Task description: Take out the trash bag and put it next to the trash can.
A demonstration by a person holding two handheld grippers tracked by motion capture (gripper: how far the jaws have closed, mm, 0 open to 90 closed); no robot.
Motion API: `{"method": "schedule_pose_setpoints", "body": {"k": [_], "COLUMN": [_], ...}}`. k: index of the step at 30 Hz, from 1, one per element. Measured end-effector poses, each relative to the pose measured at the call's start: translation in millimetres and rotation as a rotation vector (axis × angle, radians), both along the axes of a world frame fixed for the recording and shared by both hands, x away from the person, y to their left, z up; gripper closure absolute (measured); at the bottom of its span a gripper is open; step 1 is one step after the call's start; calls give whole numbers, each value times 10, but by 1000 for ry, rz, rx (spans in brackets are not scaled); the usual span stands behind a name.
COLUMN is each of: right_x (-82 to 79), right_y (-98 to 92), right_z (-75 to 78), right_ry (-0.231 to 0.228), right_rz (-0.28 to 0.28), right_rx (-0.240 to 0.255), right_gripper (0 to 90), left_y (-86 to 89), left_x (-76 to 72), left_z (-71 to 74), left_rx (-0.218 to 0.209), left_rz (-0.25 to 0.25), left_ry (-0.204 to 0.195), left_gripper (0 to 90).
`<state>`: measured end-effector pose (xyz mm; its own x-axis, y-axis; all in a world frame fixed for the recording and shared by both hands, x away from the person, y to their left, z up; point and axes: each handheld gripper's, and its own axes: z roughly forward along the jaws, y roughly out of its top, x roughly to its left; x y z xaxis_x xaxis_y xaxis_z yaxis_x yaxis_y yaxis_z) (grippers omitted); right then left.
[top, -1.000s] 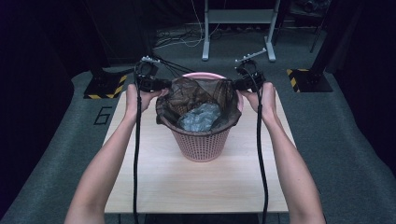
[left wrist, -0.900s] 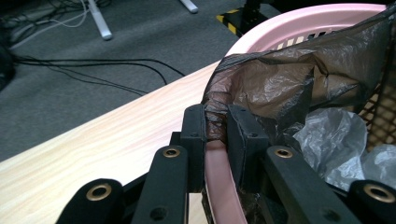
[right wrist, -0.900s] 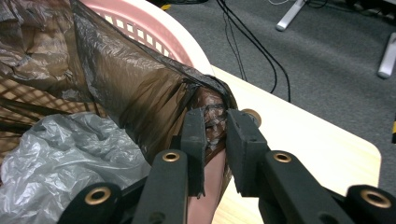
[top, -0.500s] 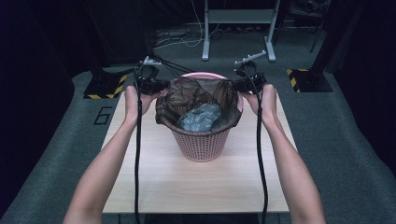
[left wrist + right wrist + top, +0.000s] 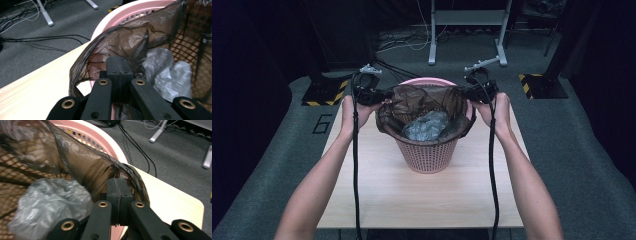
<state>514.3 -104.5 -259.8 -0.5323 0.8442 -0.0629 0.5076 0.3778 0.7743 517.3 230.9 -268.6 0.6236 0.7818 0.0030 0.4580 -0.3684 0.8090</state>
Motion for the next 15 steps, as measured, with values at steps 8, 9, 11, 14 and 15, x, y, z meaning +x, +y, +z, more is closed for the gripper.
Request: {"method": "schedule_pose_setpoints", "body": {"k": [8,9,11,14,15], "right_x": [-246,-262,-284,-297,-298], "right_y": [-24,-22,-3,65,100], "right_z": [71,77,90,111,120], "right_ry": [-17,-19,-14,-1,0], "right_rz": [63,70,89,126,137], "right_rx": [56,66,80,109,111], "right_gripper": [900,900,900,900,900], "left_y": [0,-9,-31,-85,-108], "left_x": [-176,-189,-212,-230,-232], "left_z": [40,49,70,101,110], "left_rx": [-24,-34,-43,-65,-70], "left_rz": [-60,-68,-86,-109,-116], "left_ry": [18,22,25,28,29], "left_gripper": [900,900,900,900,900]}}
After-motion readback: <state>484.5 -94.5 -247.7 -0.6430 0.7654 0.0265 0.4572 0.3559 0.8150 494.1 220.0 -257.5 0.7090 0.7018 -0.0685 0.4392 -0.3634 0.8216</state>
